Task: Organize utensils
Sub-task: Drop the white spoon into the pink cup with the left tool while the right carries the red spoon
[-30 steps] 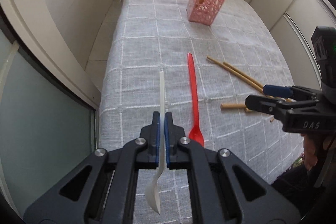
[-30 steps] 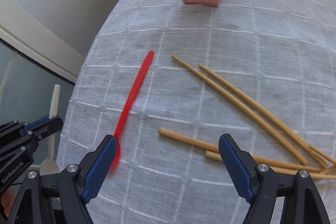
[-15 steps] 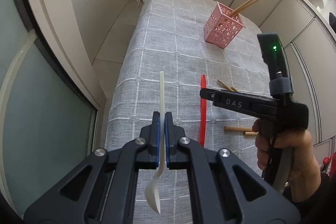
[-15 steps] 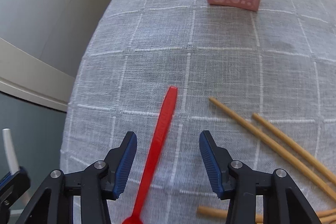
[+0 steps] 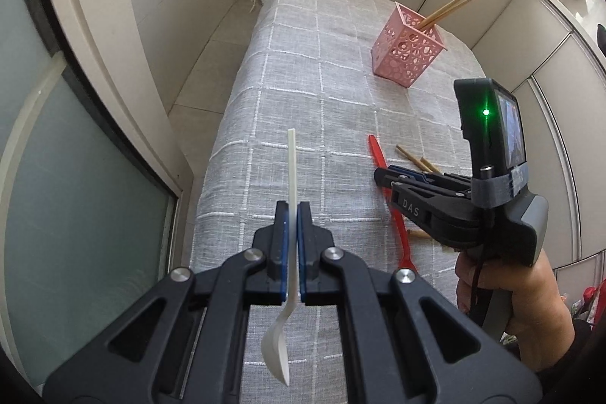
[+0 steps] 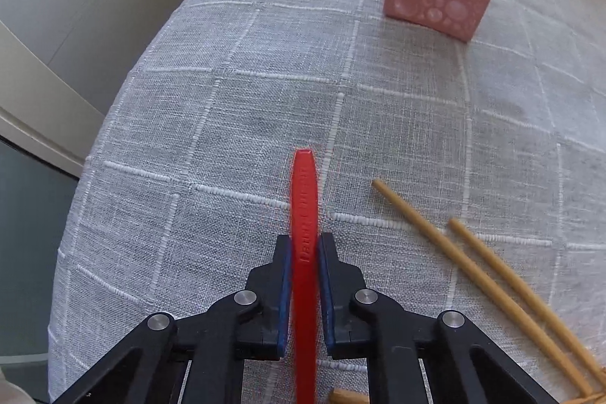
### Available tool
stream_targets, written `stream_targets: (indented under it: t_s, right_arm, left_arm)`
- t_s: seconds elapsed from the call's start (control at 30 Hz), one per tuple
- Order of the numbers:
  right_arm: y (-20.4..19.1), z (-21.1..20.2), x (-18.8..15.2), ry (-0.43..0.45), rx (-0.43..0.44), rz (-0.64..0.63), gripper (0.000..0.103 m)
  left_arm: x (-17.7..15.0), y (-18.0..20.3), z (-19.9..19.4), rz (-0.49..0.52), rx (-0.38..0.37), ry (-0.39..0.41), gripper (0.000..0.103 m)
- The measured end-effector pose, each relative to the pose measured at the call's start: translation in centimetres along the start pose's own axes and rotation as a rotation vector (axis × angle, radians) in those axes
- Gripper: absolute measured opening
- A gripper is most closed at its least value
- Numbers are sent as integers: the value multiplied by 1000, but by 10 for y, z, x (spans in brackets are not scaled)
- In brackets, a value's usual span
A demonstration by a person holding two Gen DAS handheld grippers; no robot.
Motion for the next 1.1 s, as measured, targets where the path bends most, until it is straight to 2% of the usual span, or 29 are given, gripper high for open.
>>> stream_targets:
  t_s: [0.1,0.3,0.5,0.67,0.87,1.1]
  right_arm:
    - [5,-5,0,-2,61,40,12]
    - [20,-42,-6,80,164,88,12]
    - [39,-98,-1,227,247,115,12]
    - [56,-145,8,361,280,151,12]
    - [82,-191,32,517,260,144,12]
    - [113,-209,65,610,255,178,12]
  left_arm:
    - [1,0,1,0,8,1,5]
    - [3,-2,-2,-14,11,23,5]
    - [15,8,-23,4,21,145,5]
    - [29,24,-46,8,-33,280,5]
    - [73,48,-56,9,-66,399,5]
    - [144,86,-42,44,-120,505,5]
Point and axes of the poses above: each gripper's, at about its wrist camera, not at the fingertips, and z roughly the way its jaws point, y to its right, x to its top, the point moved 4 cm from there along z, roughly the way its jaws point, and after that the axes turned 9 degrees about z, right-handed, at the moved point
